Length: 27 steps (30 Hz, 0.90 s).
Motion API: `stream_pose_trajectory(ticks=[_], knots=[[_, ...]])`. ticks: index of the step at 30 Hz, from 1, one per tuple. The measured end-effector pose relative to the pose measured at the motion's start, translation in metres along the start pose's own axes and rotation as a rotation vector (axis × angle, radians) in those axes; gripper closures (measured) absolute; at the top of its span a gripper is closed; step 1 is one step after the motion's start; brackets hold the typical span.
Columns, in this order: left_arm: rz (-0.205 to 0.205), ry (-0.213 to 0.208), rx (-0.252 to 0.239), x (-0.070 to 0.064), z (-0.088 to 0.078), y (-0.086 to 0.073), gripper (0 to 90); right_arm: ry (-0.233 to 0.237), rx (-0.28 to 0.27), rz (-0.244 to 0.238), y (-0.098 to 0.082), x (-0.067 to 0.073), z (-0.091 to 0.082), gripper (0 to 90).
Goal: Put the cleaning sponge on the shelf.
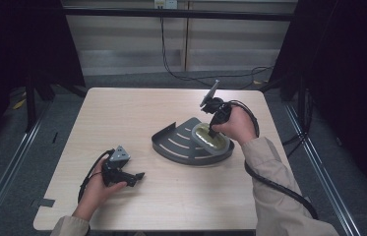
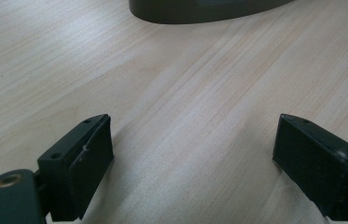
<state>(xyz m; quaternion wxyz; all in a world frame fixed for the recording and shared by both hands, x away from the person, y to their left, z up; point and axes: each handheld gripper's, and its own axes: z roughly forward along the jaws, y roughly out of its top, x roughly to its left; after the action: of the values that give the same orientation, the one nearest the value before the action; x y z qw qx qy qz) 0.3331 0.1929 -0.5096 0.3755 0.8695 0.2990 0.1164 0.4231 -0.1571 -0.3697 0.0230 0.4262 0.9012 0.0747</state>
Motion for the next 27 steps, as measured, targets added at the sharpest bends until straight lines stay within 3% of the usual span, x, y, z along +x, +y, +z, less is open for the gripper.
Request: stream_pose_trajectory(ticks=[27], knots=[[0.0, 0.001, 0.001, 0.0, 0.0, 0.0, 11.3, -0.017, -0.001, -0.01, 0.006, -0.009, 0.013, 71.4]])
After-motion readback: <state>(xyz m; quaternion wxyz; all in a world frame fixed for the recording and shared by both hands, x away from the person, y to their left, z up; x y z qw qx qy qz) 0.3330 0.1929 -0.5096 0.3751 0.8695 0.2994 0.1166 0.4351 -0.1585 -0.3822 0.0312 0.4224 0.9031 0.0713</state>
